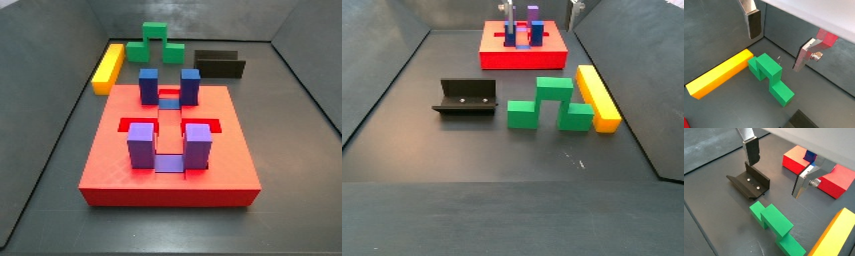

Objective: Pick up the yellow object. Move up. Move to above the board. Insert the yellow object.
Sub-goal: Pick up the yellow object.

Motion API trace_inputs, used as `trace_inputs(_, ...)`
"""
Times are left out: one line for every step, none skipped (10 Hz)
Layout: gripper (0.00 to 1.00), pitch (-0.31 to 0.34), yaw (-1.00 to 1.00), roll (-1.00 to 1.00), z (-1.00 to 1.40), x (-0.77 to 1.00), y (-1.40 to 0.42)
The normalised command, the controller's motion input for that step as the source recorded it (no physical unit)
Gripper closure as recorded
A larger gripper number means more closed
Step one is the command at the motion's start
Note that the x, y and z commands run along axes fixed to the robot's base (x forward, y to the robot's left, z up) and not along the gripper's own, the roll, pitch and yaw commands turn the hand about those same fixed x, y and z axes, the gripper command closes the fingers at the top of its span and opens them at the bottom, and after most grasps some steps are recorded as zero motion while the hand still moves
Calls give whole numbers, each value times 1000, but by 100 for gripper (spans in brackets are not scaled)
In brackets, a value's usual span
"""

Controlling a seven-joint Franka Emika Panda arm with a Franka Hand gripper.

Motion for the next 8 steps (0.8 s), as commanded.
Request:
trace_inputs(0,0,0,146,-294,-94,-329)
trace_inputs(0,14,26,176,-517,-263,-509)
trace_inputs(0,29,31,96,-714,-586,-420)
trace_inputs(0,27,17,50,-723,-677,-271)
trace_inputs(0,11,0,27,-663,-714,-177)
trace_inputs(0,0,0,24,-631,-717,-154)
trace_inputs(0,0,0,29,-643,-723,-143)
trace_inputs(0,4,0,37,-691,-774,-177)
